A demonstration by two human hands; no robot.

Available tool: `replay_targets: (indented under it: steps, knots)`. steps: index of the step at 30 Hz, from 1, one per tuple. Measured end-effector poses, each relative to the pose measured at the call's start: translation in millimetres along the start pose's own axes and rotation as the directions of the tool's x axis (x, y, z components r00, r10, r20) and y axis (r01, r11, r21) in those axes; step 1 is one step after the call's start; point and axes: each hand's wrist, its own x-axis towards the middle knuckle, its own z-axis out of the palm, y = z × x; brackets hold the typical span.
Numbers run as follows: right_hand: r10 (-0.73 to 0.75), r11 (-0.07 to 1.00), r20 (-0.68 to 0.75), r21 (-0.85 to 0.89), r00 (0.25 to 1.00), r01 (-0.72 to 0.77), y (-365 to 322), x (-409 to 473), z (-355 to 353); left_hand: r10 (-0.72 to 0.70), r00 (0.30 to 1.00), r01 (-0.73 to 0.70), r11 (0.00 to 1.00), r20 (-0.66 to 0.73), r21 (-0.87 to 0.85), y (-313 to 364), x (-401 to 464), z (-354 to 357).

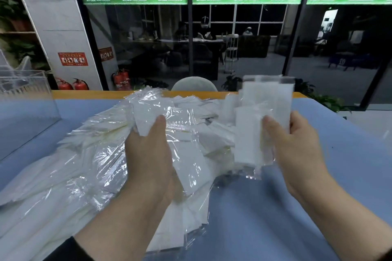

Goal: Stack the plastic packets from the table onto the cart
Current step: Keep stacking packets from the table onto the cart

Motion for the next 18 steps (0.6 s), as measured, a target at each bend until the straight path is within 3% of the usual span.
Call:
replay_targets:
  steps: [2, 6, 11, 14, 18]
  knots:
    - [-0.023, 0.996, -0.044, 0.088, 0.999, 0.027, -5.6, -0.1, -1.8, -0.007, 1.0, 0.007, 1.0, 0.002, 0.011, 0.5, 0.4, -1.2]
    - [-0.007, 0.983, 0.146, 0.185, 0.989, -0.02, -12.4, -8.9, 3.7, -0.107, 0.989, 0.102, 0.994, 0.105, 0.051, -2.5, -6.4, 4.6]
    - [0.004, 0.998, 0.28, 0.06, 0.96, -0.022, -10.0, -21.8, 22.6, -0.263, 0.944, 0.257, 0.965, 0.201, 0.055, -7.7, -17.9, 12.3]
    - [-0.024, 0.999, 0.326, -0.031, 0.945, 0.036, -8.2, -24.4, 26.3, -0.225, 0.911, 0.232, 0.973, 0.344, 0.023, -7.0, -26.5, 15.8]
    - [-0.037, 0.993, 0.399, -0.088, 0.916, 0.078, -8.7, -27.9, 24.7, -0.2, 0.919, 0.214, 0.977, 0.341, -0.005, -14.1, -26.1, 15.2]
